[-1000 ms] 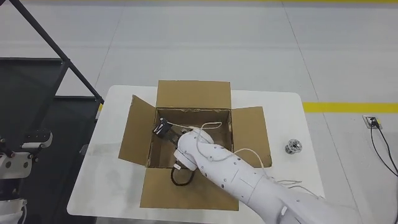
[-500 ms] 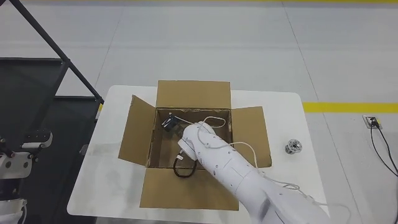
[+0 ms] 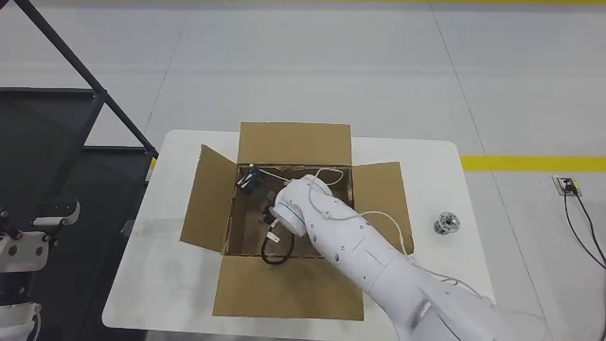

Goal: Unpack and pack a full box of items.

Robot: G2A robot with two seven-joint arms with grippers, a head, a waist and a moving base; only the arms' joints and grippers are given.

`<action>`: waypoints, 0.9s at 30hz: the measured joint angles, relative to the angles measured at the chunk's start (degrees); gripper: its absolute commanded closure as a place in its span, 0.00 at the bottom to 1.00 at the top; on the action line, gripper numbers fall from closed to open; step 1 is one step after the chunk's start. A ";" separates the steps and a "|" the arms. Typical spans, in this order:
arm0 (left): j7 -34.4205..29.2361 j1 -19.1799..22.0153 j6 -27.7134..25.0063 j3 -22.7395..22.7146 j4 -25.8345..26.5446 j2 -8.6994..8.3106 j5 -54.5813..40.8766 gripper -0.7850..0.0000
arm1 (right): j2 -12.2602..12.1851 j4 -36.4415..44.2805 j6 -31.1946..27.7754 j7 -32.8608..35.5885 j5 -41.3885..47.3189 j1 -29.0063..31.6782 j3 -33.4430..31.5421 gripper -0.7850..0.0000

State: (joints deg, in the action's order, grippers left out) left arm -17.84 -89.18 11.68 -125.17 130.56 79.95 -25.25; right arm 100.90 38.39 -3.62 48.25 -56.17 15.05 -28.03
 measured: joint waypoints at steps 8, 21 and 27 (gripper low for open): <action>0.00 0.00 0.00 0.00 0.00 0.00 0.00 0.00 | -11.75 41.70 5.45 13.03 -18.65 19.78 -12.11 0.00; 0.00 0.00 0.00 0.00 0.00 0.00 0.00 0.00 | -20.12 83.47 10.91 4.13 -42.23 52.23 -47.49 0.00; 0.00 0.00 0.00 0.00 0.00 0.00 0.00 0.00 | -20.91 77.77 11.84 1.49 -30.75 53.52 -65.50 0.00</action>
State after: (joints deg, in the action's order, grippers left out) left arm -17.84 -89.18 11.68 -125.17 130.56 79.95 -25.25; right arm 79.99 116.16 8.22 49.74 -86.91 68.57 -93.53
